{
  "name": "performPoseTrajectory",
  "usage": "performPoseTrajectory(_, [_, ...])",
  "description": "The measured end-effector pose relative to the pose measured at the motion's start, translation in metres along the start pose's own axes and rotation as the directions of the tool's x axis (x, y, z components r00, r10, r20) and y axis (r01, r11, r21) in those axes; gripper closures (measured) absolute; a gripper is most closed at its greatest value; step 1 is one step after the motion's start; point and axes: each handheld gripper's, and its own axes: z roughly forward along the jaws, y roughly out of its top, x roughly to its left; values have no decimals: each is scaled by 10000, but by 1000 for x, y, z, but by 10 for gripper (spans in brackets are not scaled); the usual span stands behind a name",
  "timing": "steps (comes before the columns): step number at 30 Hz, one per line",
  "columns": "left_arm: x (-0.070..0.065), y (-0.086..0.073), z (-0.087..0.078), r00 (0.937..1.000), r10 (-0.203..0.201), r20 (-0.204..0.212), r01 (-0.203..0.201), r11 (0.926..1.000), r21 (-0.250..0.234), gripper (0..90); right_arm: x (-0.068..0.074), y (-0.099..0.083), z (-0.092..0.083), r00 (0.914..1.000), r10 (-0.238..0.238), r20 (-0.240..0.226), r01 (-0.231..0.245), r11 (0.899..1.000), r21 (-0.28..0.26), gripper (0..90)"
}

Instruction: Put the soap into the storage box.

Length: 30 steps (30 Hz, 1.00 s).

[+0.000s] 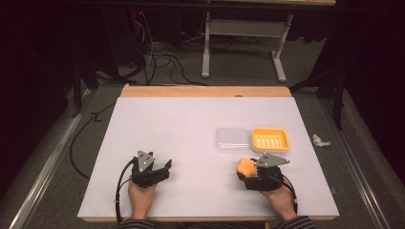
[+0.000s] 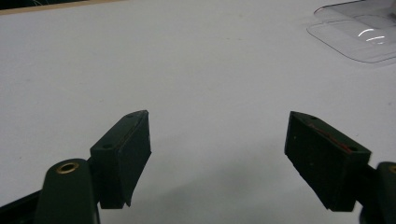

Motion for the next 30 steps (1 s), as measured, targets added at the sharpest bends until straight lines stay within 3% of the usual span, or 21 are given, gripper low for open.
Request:
performPoseTrajectory(5, [0, 0, 0, 10000, -29, -11, 29, 10000, 2, 235, -5, 1, -5, 9998, 205, 54, -204, 9996, -193, 279])
performPoseTrajectory(9, [0, 0, 0, 10000, -5, 27, 5, 10000, 16, 248, -9, 1, -8, 9998, 116, 158, -110, 9993, -345, 279])
performPoseTrajectory(30, [0, 0, 1, 10000, -77, -9, 77, 10000, 47, 239, -30, 7, -22, 9971, 592, 475, -578, 9979, -306, 278])
